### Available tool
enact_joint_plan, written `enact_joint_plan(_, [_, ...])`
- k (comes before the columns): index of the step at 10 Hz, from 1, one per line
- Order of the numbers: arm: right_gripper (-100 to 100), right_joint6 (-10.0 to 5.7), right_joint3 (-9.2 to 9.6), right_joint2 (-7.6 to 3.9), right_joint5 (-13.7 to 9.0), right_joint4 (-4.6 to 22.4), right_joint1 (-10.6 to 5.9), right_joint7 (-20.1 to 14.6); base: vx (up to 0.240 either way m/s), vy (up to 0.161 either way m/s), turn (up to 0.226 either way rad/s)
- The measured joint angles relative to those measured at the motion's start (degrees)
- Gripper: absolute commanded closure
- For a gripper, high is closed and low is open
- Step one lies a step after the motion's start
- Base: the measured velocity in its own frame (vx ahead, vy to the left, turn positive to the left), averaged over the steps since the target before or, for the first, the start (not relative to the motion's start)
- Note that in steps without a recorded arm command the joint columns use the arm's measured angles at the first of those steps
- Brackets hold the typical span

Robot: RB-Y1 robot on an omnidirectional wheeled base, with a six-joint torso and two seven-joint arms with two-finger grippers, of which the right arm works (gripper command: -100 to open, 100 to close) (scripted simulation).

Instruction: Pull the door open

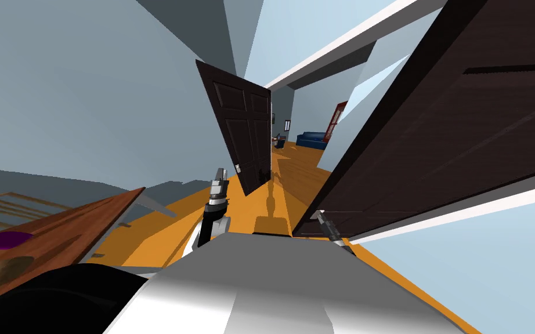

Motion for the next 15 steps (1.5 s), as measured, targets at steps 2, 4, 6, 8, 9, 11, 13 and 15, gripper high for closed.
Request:
enact_joint_plan(2, [100,-2.0,1.05,-0.72,-0.16,1.04,0.58,-0.59,-0.187,-0.054,0.13])
enact_joint_plan(4, [100,-3.29,1.82,-1.25,-0.27,1.64,0.88,-1.04,-0.207,-0.061,0.115])
enact_joint_plan(6, [100,-4.76,2.55,-1.81,-0.4,2.36,1.37,-1.46,-0.129,-0.042,0.071])
enact_joint_plan(8, [100,-4.58,2.0,-1.33,0.25,2.82,1.14,-1.65,-0.171,-0.042,0.13])
enact_joint_plan(9, [100,-3.97,1.23,-1.15,0.73,2.28,1.06,-1.71,-0.183,-0.079,0.131])
enact_joint_plan(11, [100,-2.64,-0.47,-0.23,2.28,1.79,0.61,-1.85,-0.16,-0.076,0.144])
enact_joint_plan(13, [100,-1.11,-2.82,1.14,4.37,1.57,-0.11,-2.11,-0.229,-0.093,0.229])
enact_joint_plan(15, [100,0.66,-5.55,2.64,6.81,1.25,-0.89,-2.38,-0.2,-0.084,0.203])
